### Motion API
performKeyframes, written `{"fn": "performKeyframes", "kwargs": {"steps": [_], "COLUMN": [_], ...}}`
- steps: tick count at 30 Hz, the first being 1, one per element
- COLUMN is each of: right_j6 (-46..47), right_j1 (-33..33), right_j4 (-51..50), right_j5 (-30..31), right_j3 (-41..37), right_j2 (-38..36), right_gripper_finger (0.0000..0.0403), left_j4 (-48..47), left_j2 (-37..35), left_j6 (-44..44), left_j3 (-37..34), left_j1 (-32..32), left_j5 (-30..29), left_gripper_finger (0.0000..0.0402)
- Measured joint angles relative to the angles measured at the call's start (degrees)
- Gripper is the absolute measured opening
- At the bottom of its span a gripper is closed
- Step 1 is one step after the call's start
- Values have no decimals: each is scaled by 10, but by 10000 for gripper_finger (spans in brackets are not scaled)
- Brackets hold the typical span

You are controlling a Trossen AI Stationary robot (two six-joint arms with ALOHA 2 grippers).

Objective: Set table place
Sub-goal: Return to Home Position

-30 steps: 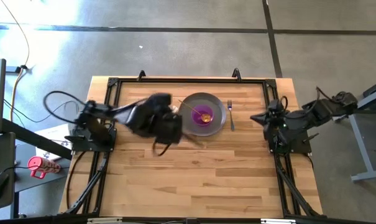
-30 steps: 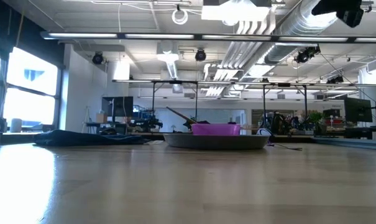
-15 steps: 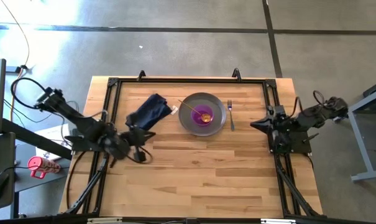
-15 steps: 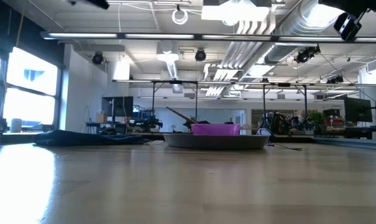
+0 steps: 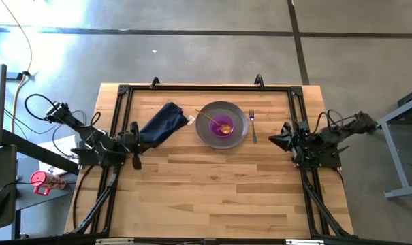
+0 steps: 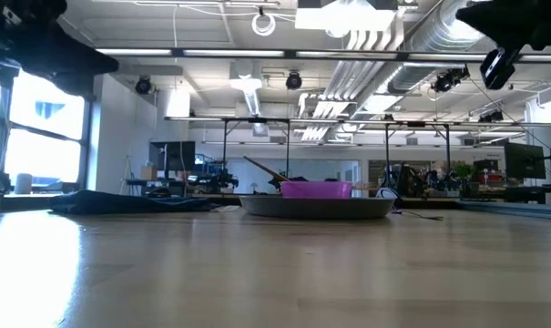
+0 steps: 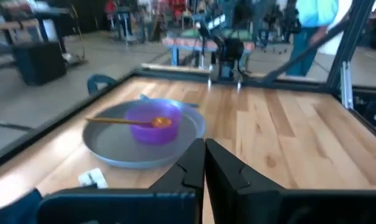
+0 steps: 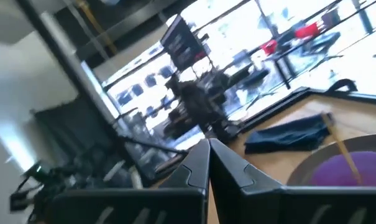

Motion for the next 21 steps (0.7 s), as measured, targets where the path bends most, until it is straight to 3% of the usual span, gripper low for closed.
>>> {"fn": "performKeyframes", "kwargs": {"steps": [7,9,21], "right_j6": [9,10,45], "right_j1": [-83,-109,-225], "right_j4": [35,27,-103], "right_j5": [-3,-24,-136], "right_j3": [-51,-52,-56], "right_j2": [-25,-32,-58], "right_gripper_finger": [0,0,0], "left_j4": [-79,-110,-158], "left_j2": [-142,-138,-139], "left_j6": [60,59,45], "left_j3": [-30,-26,-23], "left_j1": [0,5,79], "left_j5": [-68,-81,57], "left_gripper_finger": [0,0,0]}}
